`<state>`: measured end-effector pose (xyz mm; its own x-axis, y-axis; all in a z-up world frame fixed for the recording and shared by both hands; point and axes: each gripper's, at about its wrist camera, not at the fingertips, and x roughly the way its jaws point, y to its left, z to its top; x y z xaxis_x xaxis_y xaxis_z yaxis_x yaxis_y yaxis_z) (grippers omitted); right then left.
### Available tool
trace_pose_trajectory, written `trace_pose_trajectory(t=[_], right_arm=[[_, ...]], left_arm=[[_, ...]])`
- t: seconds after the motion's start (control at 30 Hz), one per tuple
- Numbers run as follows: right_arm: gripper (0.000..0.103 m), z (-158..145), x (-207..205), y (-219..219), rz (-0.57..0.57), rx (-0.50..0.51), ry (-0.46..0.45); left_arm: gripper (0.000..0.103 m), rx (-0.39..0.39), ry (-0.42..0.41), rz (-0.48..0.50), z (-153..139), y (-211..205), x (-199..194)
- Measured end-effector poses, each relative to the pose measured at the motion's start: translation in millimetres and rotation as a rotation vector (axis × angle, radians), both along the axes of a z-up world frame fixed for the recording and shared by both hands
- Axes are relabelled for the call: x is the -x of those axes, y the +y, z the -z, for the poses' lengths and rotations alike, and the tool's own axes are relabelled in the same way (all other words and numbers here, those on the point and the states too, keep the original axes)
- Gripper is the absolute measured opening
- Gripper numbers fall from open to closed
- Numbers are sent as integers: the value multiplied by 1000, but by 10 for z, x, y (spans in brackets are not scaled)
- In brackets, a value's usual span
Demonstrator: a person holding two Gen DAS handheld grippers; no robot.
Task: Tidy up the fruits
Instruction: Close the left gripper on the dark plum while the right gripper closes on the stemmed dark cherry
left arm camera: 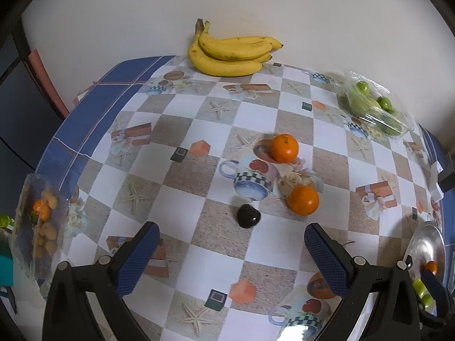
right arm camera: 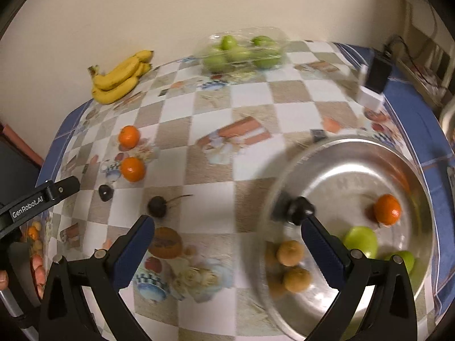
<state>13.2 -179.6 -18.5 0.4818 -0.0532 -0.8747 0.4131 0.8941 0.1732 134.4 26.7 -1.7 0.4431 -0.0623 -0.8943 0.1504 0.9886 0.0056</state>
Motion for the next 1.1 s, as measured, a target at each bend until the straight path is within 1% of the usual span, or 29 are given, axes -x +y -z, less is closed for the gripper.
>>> trace_pose_trajectory(t=[0.07,0.2,0.33,0.5,0.63,0.73,0.83,1.0,1.03,1.1], right_arm=[[103,7,-69,108,-25,-5,-8],[103,84,-183,292,-80,-33,8],[103,165,-277,388,-91,-55,27],[103,234,-402,445,-102,-84,50],[103,249,-500,472,-107,-85,64],[103,258,-556,509,-125,-87,66],[103,269,-606,543,-145,-74,70],[102,291,-680,593,-184,-63,75],[101,302,-698,600,-189,-63,78],[92,329,-734,615,-202,-58,89]], left_arm=[[103,15,9,0,14,35,-26],[103,101,29,14,1,92,-74],[103,123,17,2,-21,127,-109],[103,214,31,22,-24,181,-177],[103,198,37,18,2,191,-223],[103,220,56,20,62,209,-255],[103,237,69,46,109,197,-287],[103,206,84,66,194,155,-355],[103,209,97,68,222,147,-369],[103,220,117,75,272,128,-388]])
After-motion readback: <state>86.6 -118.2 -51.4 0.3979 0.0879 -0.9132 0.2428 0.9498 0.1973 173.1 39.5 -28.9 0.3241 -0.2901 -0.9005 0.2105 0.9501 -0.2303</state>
